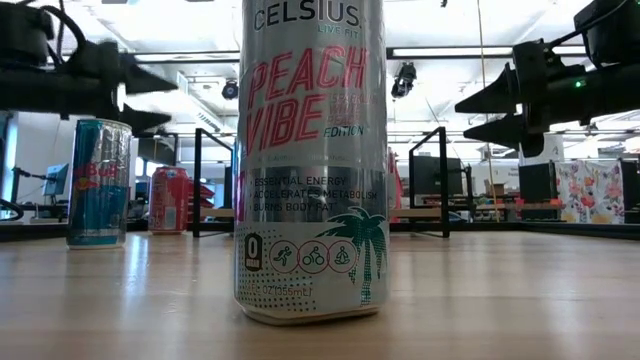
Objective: Place canned beverage on shelf
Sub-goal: Put the red and silver soda can on the shelf aligned with the other red and silver soda can
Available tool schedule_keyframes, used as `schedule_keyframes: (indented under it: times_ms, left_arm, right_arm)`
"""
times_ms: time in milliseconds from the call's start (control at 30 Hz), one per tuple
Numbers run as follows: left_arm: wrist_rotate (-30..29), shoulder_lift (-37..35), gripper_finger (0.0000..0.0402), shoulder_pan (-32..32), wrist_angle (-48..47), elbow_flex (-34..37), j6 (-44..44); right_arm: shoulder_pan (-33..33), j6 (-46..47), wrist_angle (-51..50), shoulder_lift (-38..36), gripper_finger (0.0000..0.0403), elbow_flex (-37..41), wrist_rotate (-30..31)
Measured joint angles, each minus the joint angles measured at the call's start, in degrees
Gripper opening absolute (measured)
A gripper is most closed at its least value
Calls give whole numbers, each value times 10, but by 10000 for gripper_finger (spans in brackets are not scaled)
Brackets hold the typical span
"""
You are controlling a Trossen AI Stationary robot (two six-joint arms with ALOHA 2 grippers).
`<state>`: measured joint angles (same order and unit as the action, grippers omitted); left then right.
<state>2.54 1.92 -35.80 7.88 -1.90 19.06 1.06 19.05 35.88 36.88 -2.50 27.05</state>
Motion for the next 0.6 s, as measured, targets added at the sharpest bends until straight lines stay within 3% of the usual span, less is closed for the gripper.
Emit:
schedule_keyframes:
  times_ms: [133,267,433,600]
  left_arm:
    - [-1,0,398,0,48,0,45]
    - [-16,4,398,0,13,-16,40]
    - [-91,49,398,0,-131,-121,8]
    - [-163,153,398,0,-308,-270,37]
  right_arm:
    - [0,0,0,0,327,0,0]
    - [0,0,0,0,327,0,0]
    - [0,0,0,0,327,0,0]
    - [0,0,0,0,327,0,0]
